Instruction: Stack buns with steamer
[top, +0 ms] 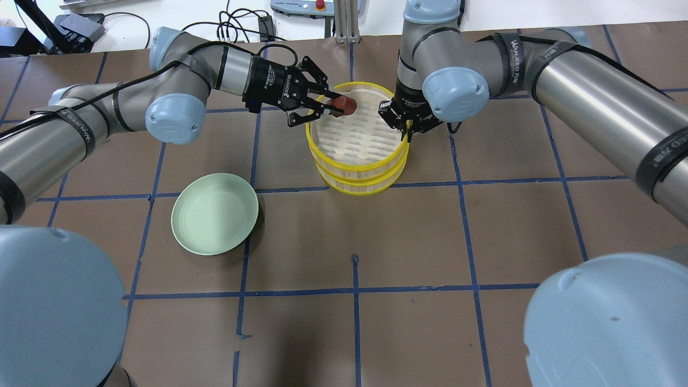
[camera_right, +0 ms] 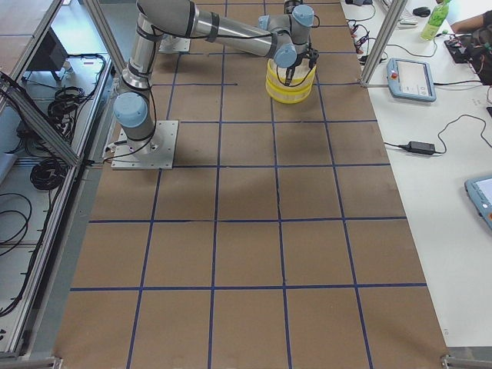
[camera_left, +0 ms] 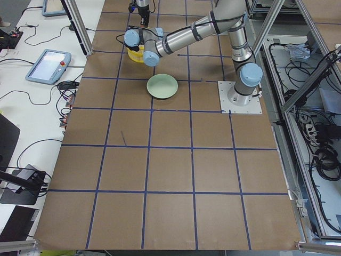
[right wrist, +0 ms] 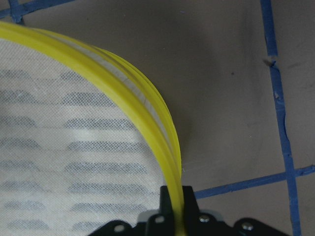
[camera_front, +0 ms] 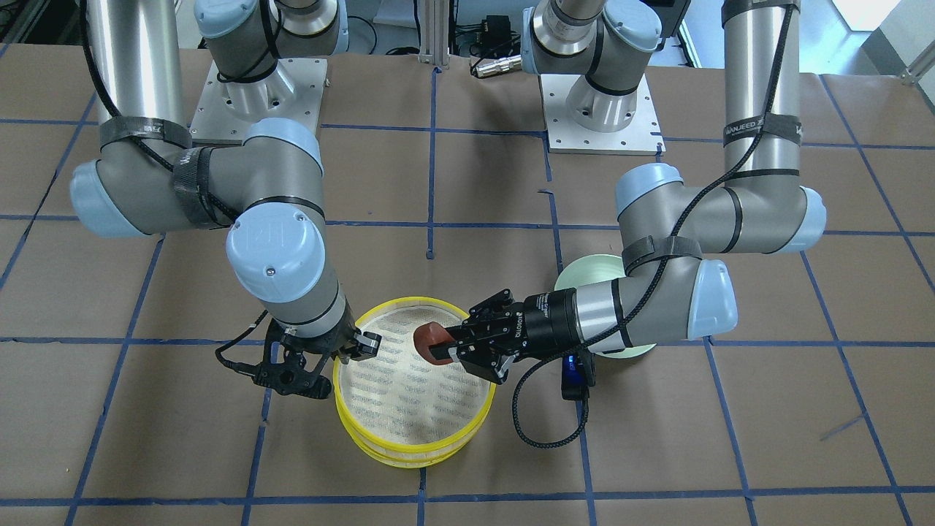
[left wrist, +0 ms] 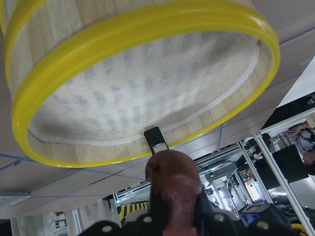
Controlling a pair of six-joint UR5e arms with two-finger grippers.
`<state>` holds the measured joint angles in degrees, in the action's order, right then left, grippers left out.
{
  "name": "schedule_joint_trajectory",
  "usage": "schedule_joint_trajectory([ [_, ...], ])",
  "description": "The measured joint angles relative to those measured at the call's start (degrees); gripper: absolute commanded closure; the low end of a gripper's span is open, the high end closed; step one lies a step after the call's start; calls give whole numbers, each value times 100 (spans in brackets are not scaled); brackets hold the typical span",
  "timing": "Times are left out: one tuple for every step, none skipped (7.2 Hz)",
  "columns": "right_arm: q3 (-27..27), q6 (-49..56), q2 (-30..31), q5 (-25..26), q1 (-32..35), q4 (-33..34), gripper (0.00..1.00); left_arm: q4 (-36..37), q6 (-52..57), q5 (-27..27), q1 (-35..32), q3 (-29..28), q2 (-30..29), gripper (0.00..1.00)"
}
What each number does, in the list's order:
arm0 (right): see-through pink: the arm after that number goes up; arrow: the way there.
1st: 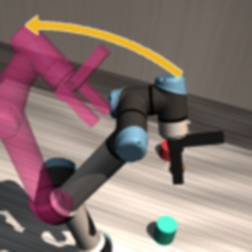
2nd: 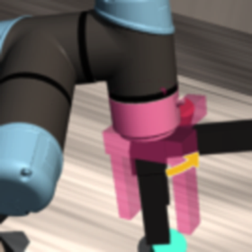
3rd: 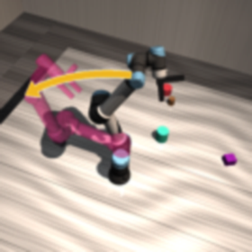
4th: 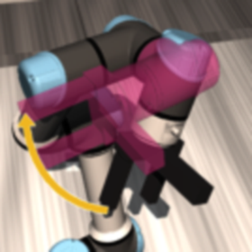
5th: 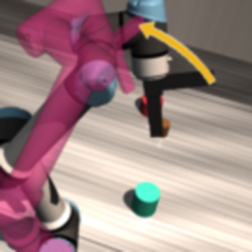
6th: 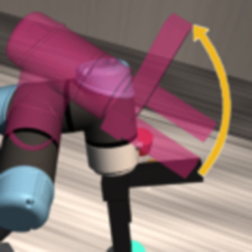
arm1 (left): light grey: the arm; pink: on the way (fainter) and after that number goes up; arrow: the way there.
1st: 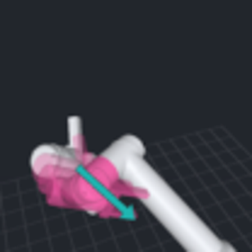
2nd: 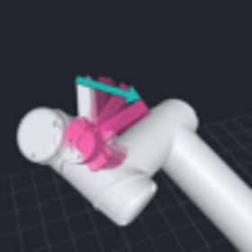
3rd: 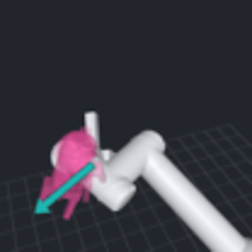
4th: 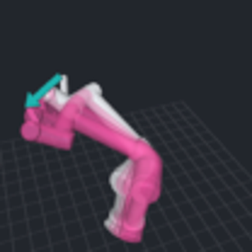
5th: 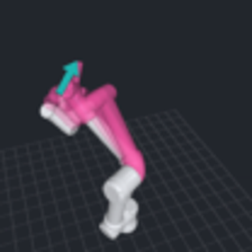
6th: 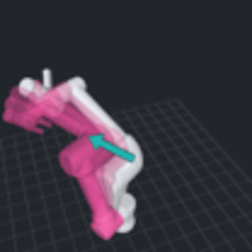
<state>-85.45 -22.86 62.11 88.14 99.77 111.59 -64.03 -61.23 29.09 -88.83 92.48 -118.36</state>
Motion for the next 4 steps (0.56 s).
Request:
schedule_joint_trajectory([
  [-2,11,1,3,-12,-3,81,4,3,0,-2,-2,-2,44],
  [-7,12,3,7,-15,-5,45,7,9,7,-3,-2,-2,43],
  [-17,4,3,9,-17,-6,9,11,17,50,-3,-2,-2,34],
  [-40,-20,12,2,-18,-6,4,15,23,114,-3,-2,-2,25],
])
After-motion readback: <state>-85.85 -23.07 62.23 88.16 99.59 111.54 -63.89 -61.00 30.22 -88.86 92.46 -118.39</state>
